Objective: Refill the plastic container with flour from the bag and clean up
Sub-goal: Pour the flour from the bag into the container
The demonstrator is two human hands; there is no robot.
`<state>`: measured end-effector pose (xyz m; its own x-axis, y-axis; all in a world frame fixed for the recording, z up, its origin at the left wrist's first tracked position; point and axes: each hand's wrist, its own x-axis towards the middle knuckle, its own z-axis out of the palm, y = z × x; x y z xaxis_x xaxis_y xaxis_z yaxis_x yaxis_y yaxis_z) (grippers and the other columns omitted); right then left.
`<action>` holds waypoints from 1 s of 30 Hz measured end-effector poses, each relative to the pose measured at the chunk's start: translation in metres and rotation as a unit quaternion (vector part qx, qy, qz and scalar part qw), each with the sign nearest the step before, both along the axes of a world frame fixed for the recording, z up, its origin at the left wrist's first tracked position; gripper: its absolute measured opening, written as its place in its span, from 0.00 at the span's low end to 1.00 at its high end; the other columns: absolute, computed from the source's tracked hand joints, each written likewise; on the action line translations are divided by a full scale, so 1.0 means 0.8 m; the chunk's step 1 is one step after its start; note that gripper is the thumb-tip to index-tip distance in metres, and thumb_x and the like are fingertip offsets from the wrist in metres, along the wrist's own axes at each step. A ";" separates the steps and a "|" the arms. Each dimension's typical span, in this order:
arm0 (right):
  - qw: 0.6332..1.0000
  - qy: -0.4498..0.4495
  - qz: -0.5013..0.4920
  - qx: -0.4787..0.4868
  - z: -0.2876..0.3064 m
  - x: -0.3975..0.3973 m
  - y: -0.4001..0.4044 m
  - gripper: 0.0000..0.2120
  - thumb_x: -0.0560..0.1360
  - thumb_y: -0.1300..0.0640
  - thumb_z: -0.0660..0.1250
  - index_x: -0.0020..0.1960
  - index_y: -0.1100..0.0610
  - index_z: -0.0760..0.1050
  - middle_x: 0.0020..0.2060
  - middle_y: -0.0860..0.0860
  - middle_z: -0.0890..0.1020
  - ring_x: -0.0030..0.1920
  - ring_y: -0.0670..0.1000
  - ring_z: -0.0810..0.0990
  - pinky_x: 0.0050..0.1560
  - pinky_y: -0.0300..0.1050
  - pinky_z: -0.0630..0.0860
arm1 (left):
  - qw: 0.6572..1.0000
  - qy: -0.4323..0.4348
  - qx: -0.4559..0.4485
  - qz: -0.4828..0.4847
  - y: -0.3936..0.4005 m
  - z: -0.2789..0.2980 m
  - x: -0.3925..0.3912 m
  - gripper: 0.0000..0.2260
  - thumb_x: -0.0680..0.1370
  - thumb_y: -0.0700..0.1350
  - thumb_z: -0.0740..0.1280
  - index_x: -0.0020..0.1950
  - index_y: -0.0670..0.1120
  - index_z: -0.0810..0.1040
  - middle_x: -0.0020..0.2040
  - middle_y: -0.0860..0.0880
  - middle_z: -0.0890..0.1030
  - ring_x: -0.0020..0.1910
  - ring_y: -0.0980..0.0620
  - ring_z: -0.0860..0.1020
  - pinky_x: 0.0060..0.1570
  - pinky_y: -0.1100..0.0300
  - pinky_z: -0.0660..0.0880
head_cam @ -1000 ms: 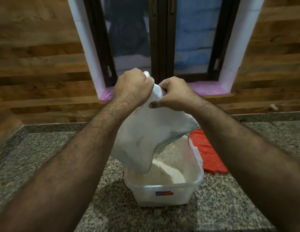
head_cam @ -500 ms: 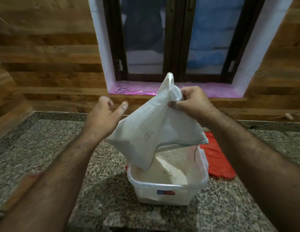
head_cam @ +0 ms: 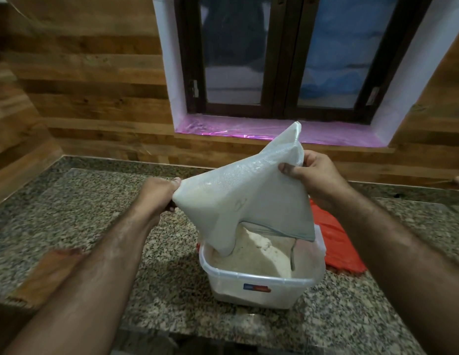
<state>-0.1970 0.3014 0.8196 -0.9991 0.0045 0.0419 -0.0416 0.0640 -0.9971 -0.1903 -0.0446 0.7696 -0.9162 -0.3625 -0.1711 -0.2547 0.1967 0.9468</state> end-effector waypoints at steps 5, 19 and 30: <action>1.000 0.003 0.019 -0.016 -0.013 0.009 0.017 0.09 0.76 0.65 0.77 0.54 0.56 0.84 0.50 0.56 0.90 0.49 0.56 0.89 0.50 0.52 0.85 | 0.999 0.026 -0.029 -0.025 0.011 0.021 0.002 0.16 0.84 0.42 0.70 0.39 0.35 0.81 0.29 0.43 0.75 0.21 0.51 0.70 0.23 0.62 0.68; 0.995 -0.027 0.093 0.006 -0.015 0.028 0.068 0.37 0.63 0.62 0.86 0.70 0.60 0.78 0.61 0.57 0.87 0.62 0.60 0.86 0.64 0.59 0.81 | 0.991 0.072 -0.085 -0.077 0.040 0.091 -0.020 0.12 0.81 0.43 0.74 0.42 0.36 0.86 0.32 0.44 0.81 0.24 0.53 0.75 0.23 0.61 0.71; 0.942 0.067 0.031 0.328 0.031 0.052 0.061 0.54 0.53 0.38 0.88 0.76 0.40 0.72 0.69 0.46 0.79 0.70 0.47 0.76 0.71 0.53 0.75 | 0.983 0.092 -0.108 -0.114 0.052 0.091 -0.025 0.14 0.82 0.43 0.74 0.41 0.34 0.85 0.31 0.43 0.80 0.26 0.51 0.76 0.23 0.62 0.72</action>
<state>-0.1552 0.3502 0.8441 -0.9822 -0.1249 0.1404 -0.1879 0.6575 -0.7297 -0.2101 -0.0032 0.8422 -0.9861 -0.1539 0.0628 -0.0098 0.4308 0.9024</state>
